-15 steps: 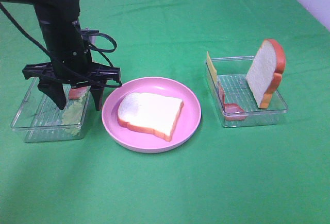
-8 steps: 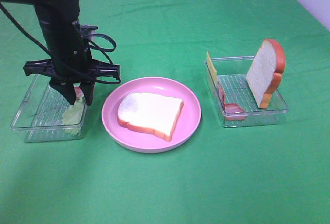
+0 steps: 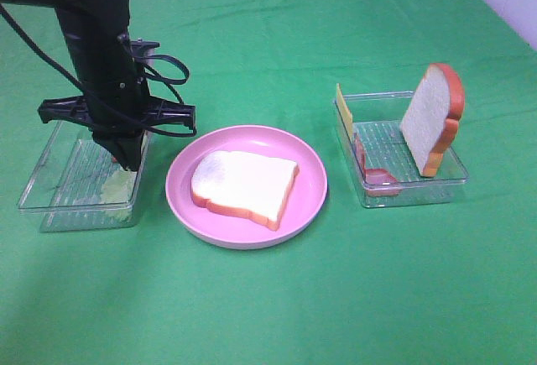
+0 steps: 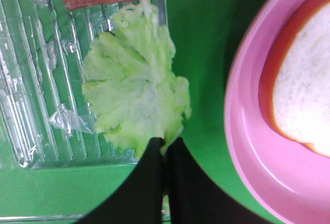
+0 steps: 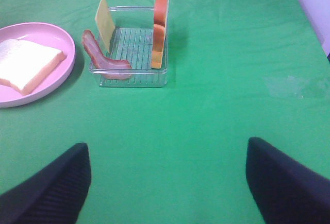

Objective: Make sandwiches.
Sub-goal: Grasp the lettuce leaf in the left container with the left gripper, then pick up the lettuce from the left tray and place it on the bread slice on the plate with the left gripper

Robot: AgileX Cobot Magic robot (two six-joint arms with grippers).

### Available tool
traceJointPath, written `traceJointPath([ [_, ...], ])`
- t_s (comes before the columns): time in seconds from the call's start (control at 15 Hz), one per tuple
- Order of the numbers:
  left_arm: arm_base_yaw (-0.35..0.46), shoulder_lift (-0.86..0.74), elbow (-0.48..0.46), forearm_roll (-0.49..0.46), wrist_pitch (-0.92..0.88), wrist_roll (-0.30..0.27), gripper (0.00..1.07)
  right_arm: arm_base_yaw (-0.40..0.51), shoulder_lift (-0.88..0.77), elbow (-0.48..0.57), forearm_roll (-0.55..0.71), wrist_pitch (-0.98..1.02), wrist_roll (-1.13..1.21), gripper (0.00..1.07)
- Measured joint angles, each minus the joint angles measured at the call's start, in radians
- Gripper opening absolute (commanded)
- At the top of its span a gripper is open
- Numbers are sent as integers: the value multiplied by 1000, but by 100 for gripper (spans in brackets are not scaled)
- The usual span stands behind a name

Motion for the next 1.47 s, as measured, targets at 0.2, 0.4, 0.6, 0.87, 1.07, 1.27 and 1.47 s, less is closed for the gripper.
traceJointPath([
  [0.2,0,-26,0,-27,3,13,0,0,0,0,0,0,0,78],
  [0.4,-9,-92,-2,-61,2,34,0,0,0,0,0,0,0,78],
  [0.6,-53,-155,-11,-113,-42,68,0,0,0,0,0,0,0,78],
  [0.87,-148,-157,-18,-372,-201,248,0,0,0,0,0,0,0,78],
  [1.07,-179,-153,-18,-472,-284,332,0,0,0,0,0,0,0,78],
  [1.27,-180,-95,-18,-490,-304,368,0,0,0,0,0,0,0,78],
  [1.47,-180,-12,-18,-374,-269,372,0,0,0,0,0,0,0,78],
])
